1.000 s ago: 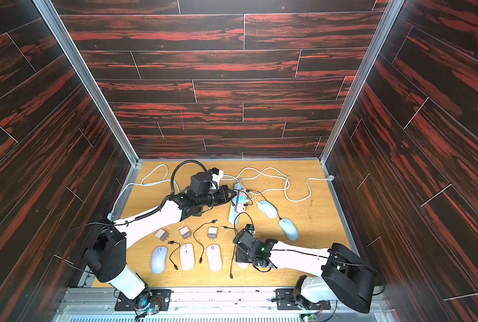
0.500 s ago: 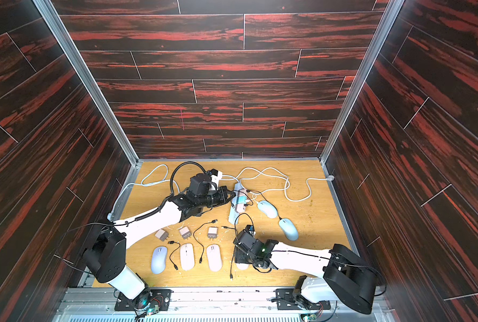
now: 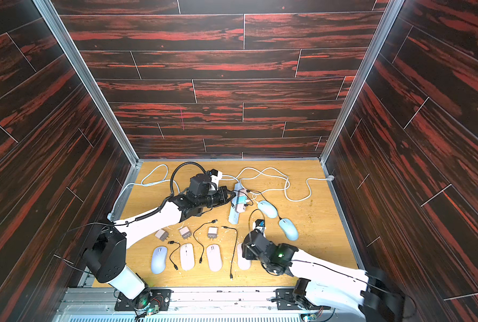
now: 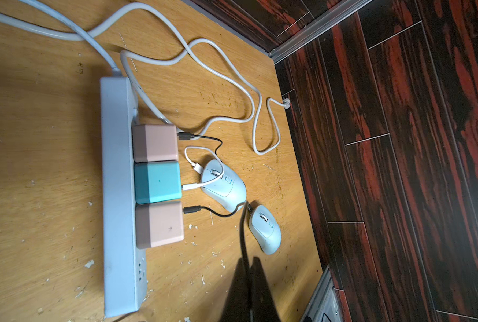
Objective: Unplug the wireless mouse
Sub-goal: Place the mouse at the center of the board, then remove the plug from the socket.
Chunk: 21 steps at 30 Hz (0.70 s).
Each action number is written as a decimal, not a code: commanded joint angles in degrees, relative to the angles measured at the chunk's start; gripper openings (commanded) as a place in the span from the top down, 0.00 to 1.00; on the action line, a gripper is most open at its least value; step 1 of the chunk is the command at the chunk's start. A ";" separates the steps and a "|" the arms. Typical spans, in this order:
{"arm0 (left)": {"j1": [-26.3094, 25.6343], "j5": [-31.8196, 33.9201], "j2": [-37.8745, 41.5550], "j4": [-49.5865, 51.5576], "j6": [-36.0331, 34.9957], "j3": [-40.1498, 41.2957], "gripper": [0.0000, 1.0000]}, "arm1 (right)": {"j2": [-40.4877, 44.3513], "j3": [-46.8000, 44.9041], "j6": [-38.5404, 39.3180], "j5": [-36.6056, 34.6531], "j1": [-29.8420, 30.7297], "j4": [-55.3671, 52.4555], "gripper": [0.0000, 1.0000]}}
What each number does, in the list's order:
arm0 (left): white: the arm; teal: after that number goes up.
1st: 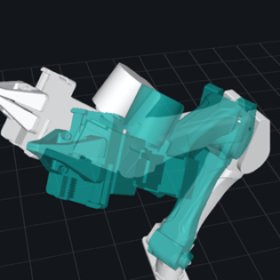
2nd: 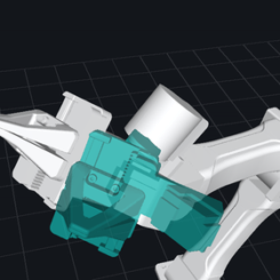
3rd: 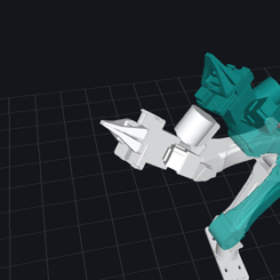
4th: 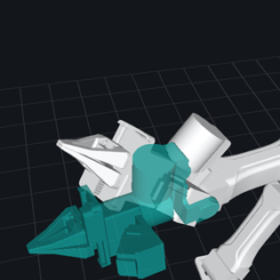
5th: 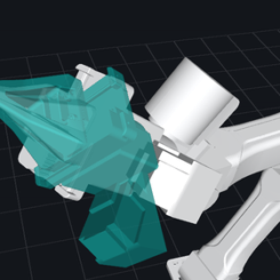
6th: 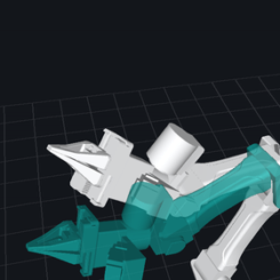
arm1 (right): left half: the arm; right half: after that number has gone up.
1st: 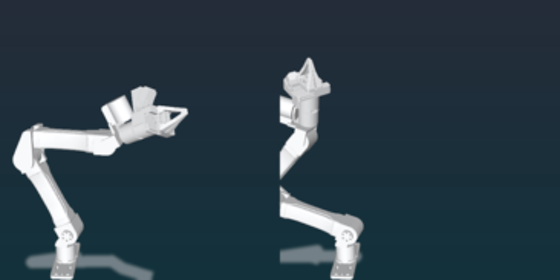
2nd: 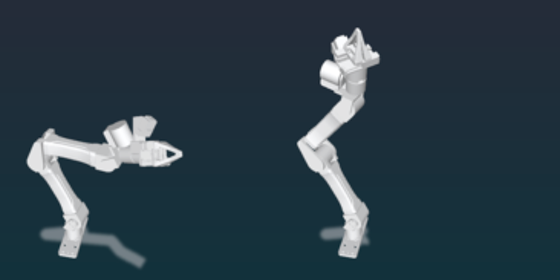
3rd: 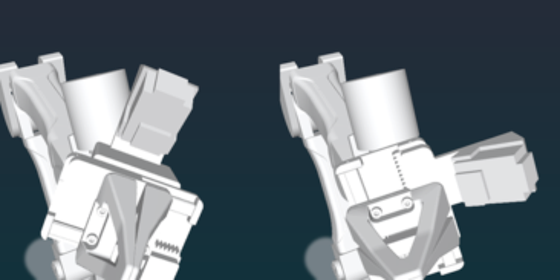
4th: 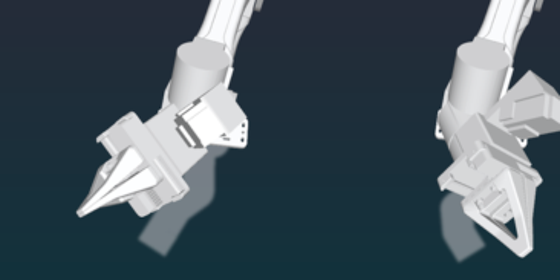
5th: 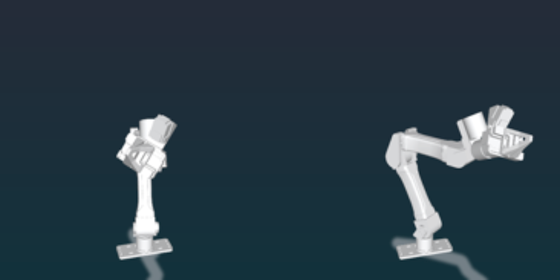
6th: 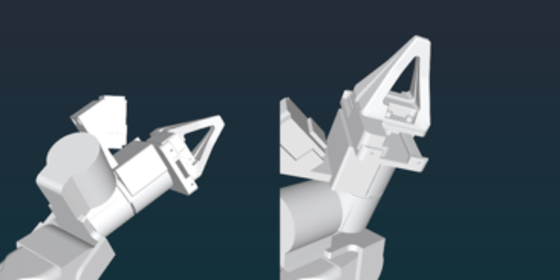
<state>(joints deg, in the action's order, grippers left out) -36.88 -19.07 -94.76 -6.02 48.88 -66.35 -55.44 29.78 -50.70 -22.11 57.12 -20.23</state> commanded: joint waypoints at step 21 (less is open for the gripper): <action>0.76 -0.47 3.69 2.27 -2.30 -0.68 1.00 | -21.64 -6.67 2.24 29.80 -26.65 57.50 0.41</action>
<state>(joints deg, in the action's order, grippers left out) -36.62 -19.09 -93.32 -4.69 47.79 -64.84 -75.02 22.44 -46.63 6.02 30.50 25.17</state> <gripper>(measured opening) 0.059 0.579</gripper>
